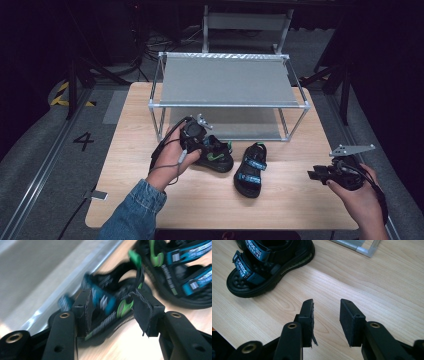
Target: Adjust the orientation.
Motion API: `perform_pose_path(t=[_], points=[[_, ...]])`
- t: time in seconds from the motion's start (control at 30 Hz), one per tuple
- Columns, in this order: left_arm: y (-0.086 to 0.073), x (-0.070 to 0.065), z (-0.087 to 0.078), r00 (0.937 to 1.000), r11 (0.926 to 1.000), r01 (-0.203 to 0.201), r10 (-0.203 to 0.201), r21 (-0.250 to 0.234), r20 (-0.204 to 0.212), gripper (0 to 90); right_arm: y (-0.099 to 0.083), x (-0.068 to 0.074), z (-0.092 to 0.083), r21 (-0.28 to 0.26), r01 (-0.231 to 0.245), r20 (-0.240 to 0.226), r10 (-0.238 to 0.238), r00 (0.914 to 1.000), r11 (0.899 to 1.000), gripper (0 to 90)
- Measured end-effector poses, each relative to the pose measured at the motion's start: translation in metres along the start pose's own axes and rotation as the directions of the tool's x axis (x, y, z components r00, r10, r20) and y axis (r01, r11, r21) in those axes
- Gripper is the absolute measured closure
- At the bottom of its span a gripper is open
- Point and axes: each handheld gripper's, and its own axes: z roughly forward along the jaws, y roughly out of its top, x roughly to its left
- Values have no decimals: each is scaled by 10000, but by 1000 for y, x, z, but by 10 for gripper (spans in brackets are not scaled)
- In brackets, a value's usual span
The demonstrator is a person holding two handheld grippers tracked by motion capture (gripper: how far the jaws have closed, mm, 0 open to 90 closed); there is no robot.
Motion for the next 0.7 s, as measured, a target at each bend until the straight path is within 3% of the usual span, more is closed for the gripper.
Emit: perform_pose_path(t=[0.47,0.5,0.6,0.7], points=[[27,-21,41,9967,9979,-379,340,530,732,485,-10,-5,-5,-42,-228,65,228,9997,9997,628],[29,-22,45,9964,9975,-371,323,600,789,505,-10,-6,-5,-45,-228,64,229,9997,9997,628],[31,-24,49,9969,9972,-381,334,651,709,724,-10,-7,-4,-63,-234,12,234,9997,9997,628],[33,-27,49,9971,9968,-305,252,736,719,824,-10,-7,-5,-82,-266,1,266,9996,9996,628]])
